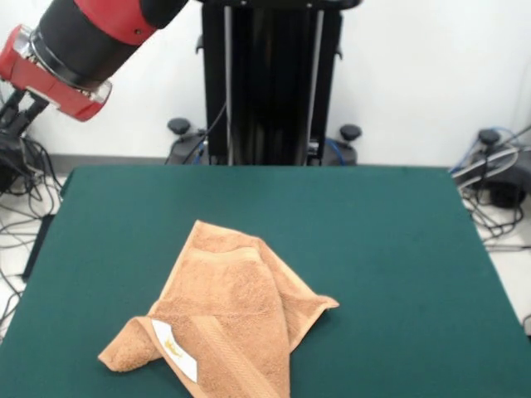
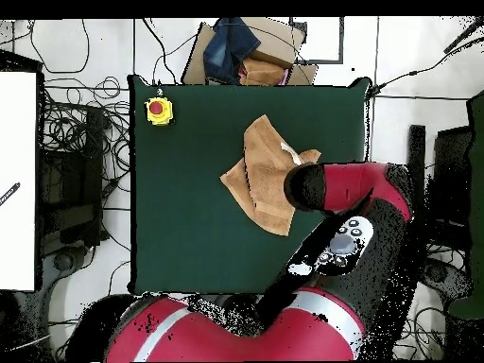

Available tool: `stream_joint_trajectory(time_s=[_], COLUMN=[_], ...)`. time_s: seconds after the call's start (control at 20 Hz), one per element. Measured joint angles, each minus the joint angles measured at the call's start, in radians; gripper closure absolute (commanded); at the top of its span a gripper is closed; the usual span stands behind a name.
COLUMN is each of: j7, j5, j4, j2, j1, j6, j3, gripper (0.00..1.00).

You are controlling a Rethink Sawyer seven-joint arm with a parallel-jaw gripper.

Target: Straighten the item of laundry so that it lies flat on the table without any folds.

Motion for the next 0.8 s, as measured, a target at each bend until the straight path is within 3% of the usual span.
stream_joint_trajectory(time_s=[0.4,0.8], j7=[0.0,0.0], j5=[-0.01,-0.012], j4=[0.022,0.015], j2=[-0.079,-0.095], j1=[-0.061,-0.059], j6=[-0.098,-0.197], j3=[0.022,0.001], gripper=[1.0,1.0])
